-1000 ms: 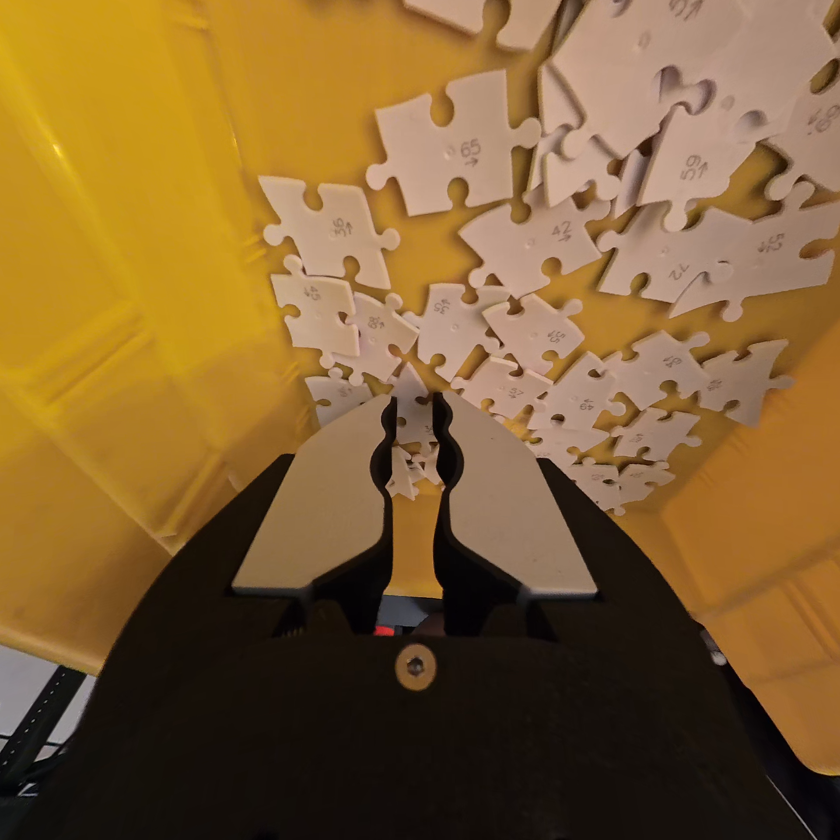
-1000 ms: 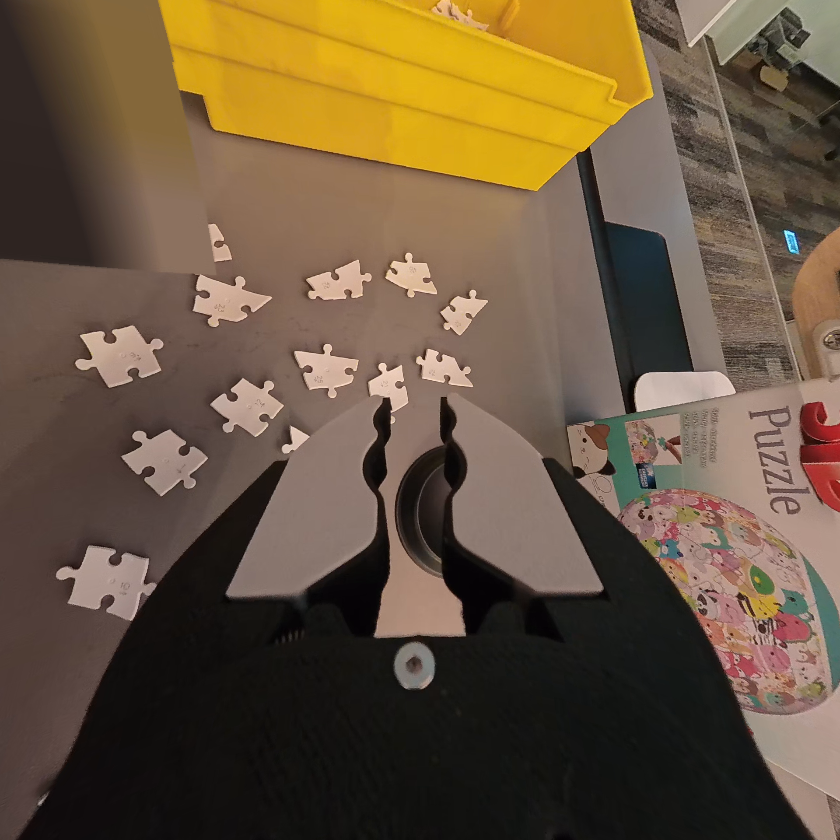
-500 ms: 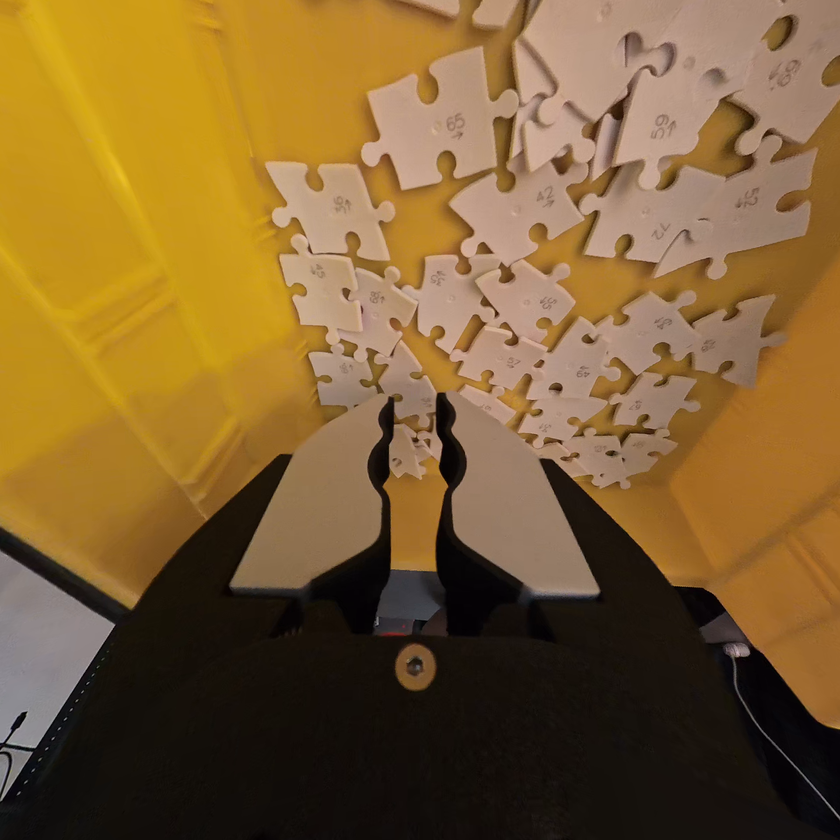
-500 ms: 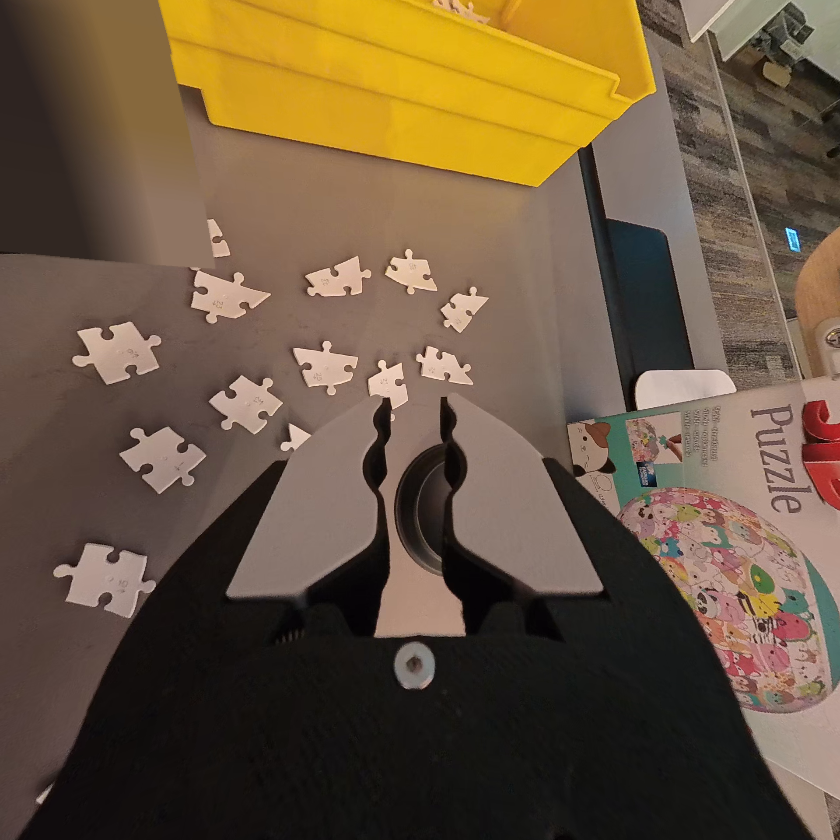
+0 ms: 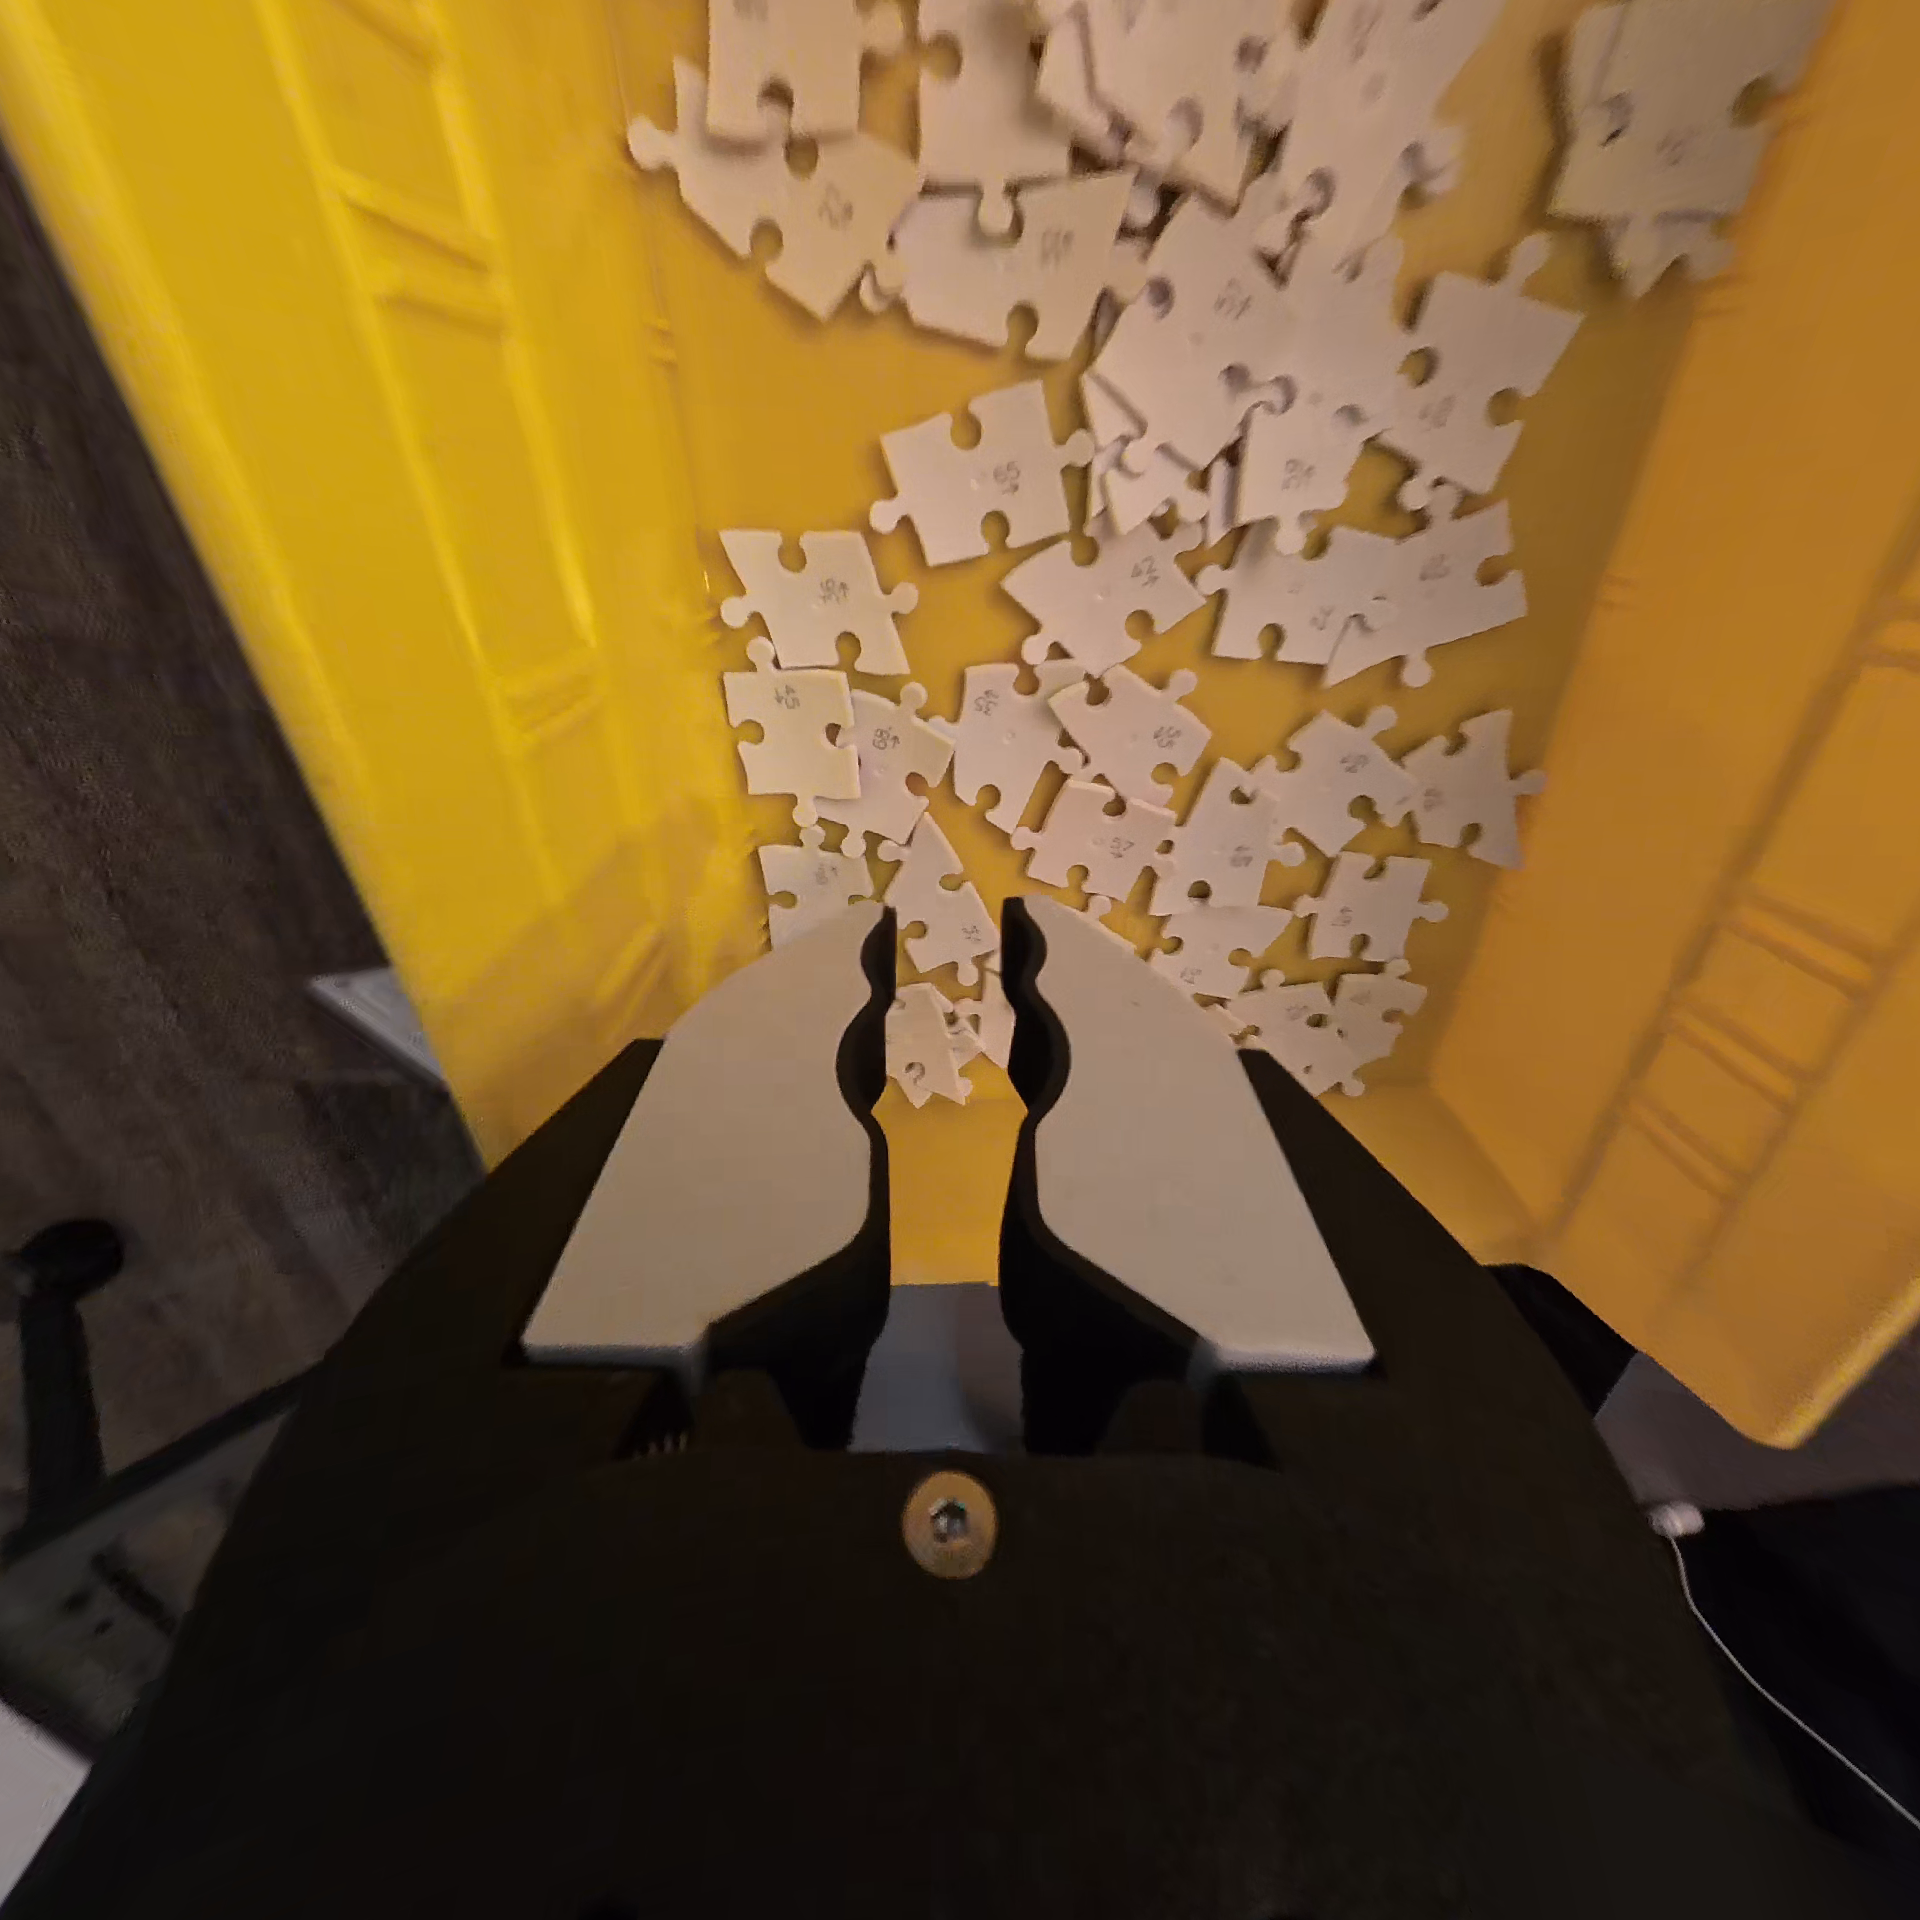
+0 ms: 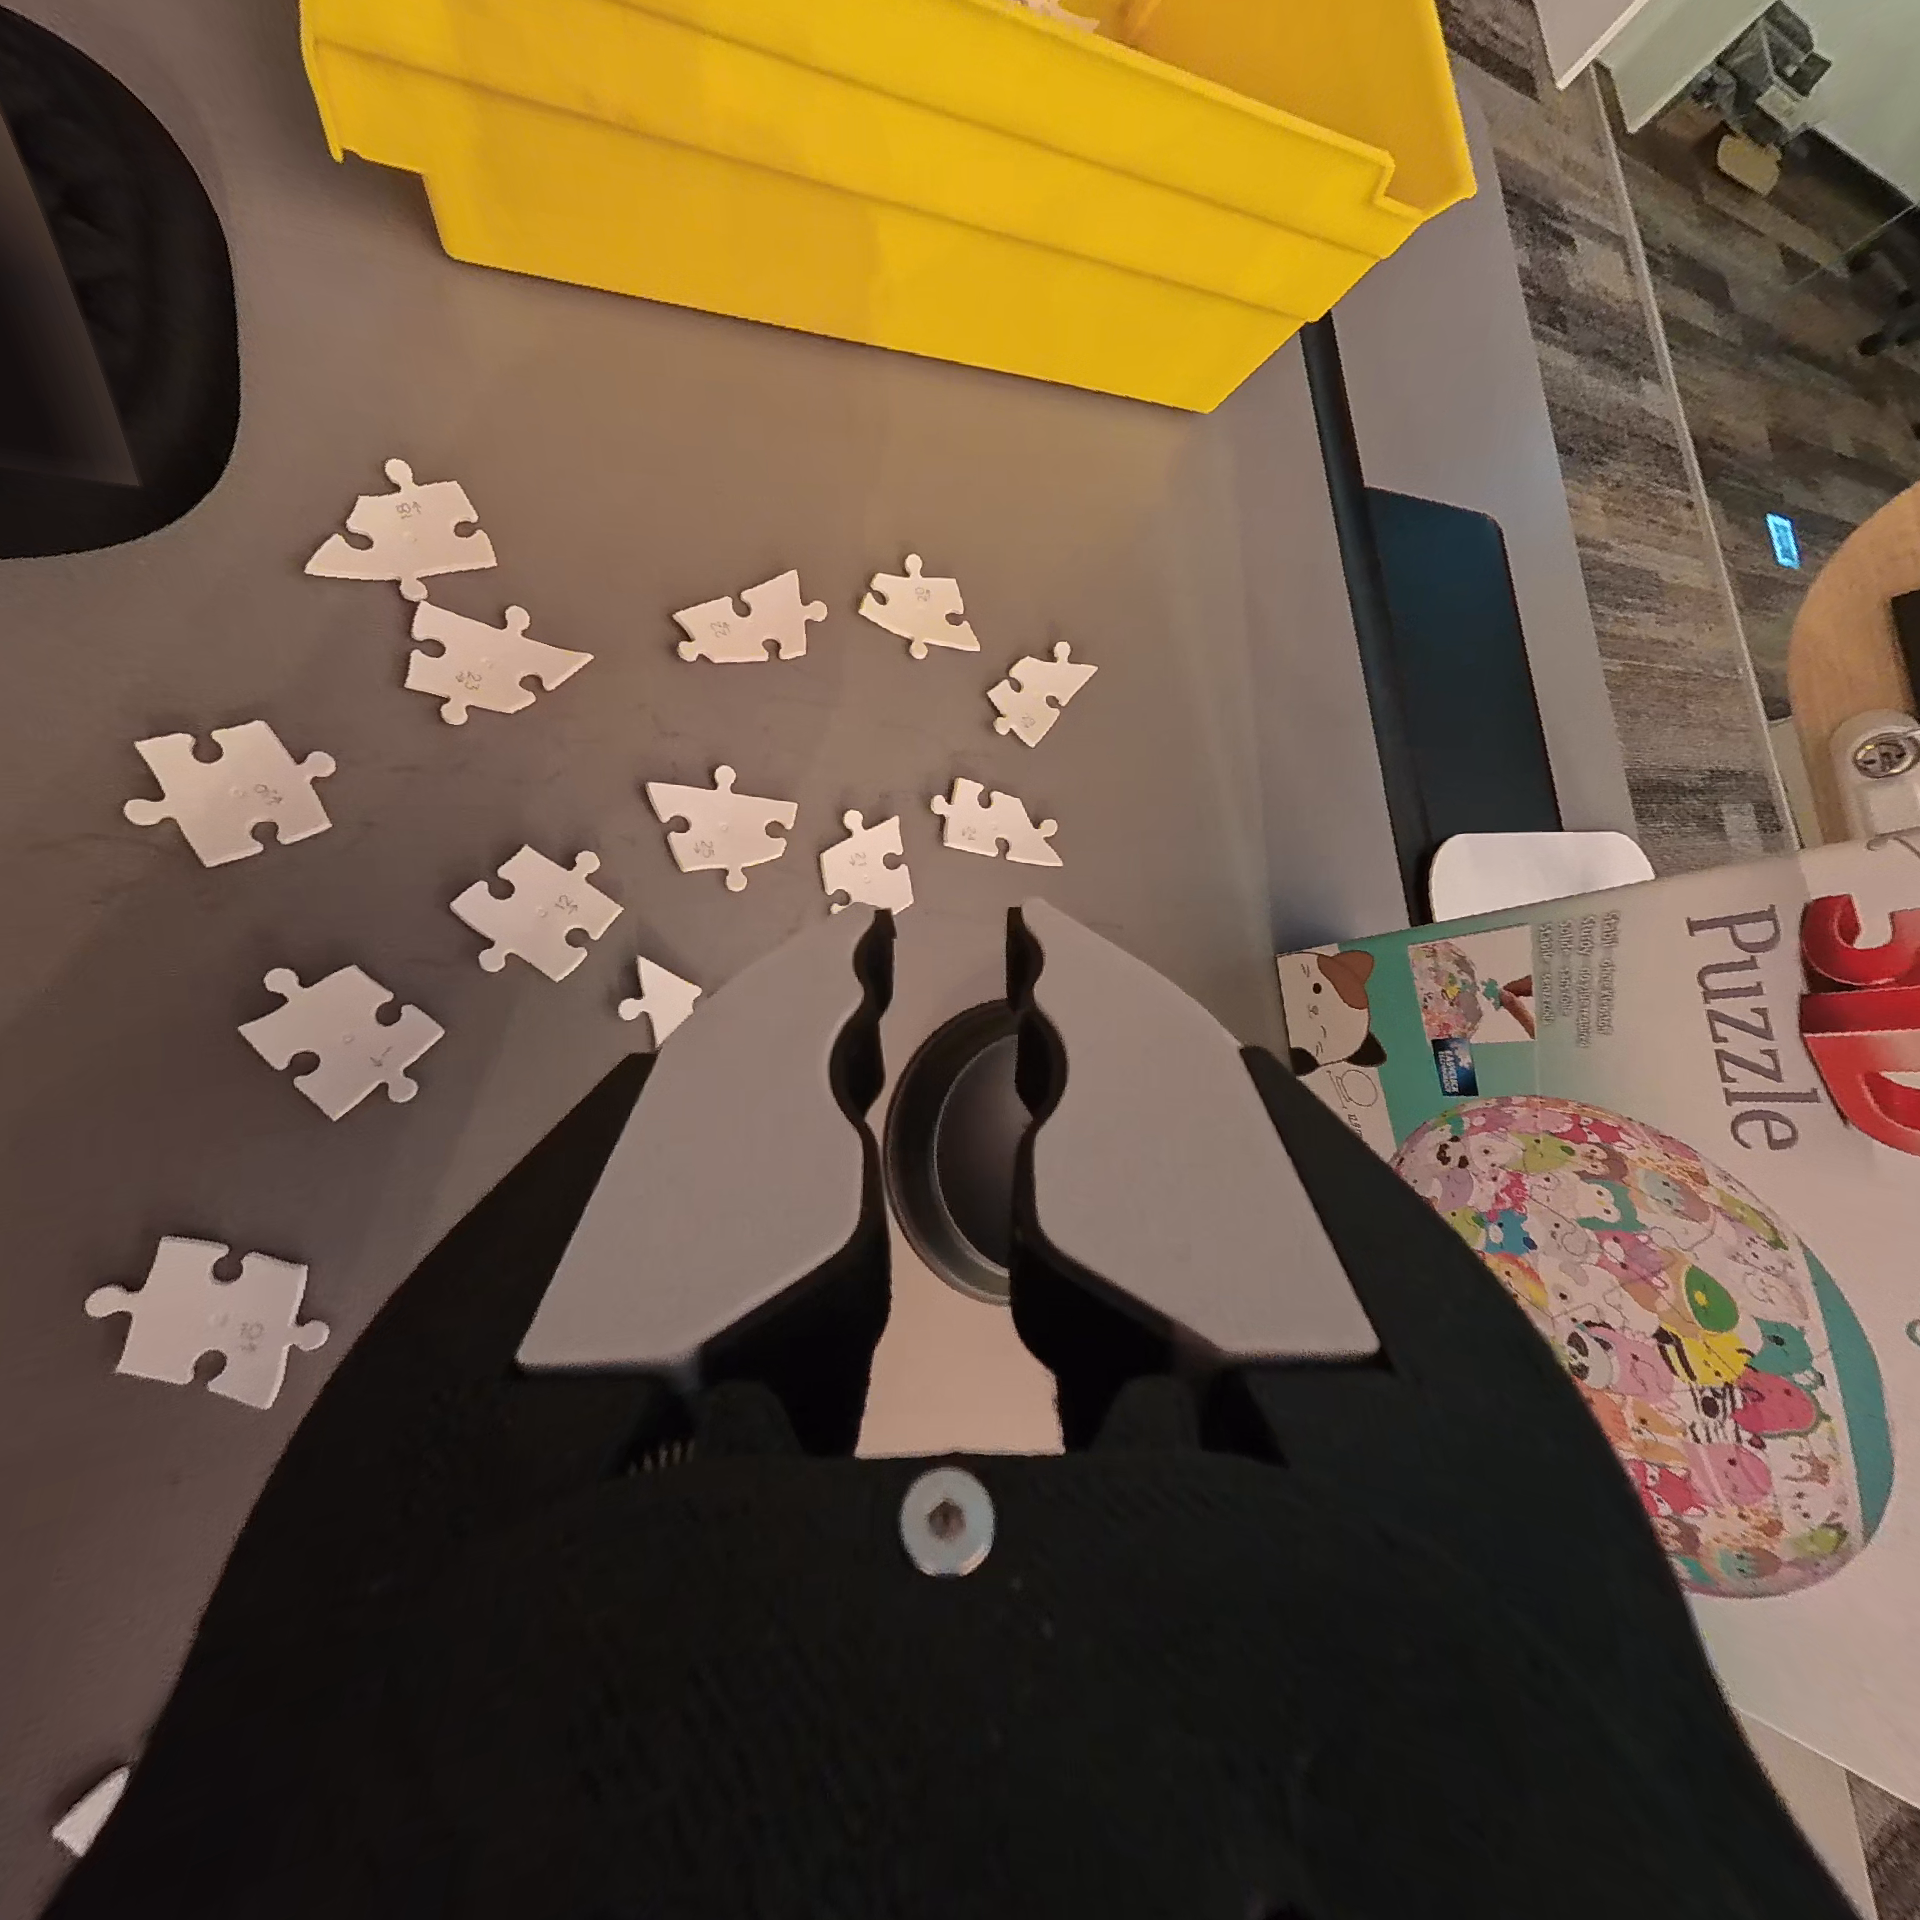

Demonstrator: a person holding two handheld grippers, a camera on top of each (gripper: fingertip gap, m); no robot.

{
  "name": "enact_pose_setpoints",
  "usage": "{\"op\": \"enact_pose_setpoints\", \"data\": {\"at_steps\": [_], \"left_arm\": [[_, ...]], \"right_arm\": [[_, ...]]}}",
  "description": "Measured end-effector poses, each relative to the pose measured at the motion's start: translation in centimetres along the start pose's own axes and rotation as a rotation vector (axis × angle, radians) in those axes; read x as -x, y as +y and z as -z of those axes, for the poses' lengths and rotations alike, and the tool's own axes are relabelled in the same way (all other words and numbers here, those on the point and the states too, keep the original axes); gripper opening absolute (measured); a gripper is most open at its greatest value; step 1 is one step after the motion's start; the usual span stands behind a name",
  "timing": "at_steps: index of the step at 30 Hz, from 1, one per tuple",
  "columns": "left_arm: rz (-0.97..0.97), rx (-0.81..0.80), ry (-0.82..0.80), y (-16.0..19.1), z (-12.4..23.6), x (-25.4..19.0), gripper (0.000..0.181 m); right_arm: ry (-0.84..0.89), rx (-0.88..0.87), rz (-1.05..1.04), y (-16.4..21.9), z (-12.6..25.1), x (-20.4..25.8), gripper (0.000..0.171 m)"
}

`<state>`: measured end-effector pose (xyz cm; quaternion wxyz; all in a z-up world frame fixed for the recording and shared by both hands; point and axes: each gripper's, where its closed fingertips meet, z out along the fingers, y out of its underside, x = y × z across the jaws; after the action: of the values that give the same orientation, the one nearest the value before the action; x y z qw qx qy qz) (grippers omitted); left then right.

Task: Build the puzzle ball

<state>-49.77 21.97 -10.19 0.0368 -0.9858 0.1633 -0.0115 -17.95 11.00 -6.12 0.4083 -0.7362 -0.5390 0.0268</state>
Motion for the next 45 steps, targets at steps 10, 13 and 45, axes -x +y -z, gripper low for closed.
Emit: {"op": "enact_pose_setpoints", "data": {"at_steps": [10,13,45], "left_arm": [[-0.02,-0.617,-0.032,-5.7,10.0,1.4,0.017],[0.002,-0.822,0.026,-7.5,12.9,1.6,0.024],[-0.634,-1.358,-0.066,-9.2,15.5,-6.6,0.051]], "right_arm": [[0.042,-0.002,-0.006,0.3,0.6,-1.1,0.022],[0.061,-0.002,-0.008,0.5,0.8,-1.6,0.022],[0.15,0.046,-0.034,2.6,2.1,-4.2,0.022]]}}
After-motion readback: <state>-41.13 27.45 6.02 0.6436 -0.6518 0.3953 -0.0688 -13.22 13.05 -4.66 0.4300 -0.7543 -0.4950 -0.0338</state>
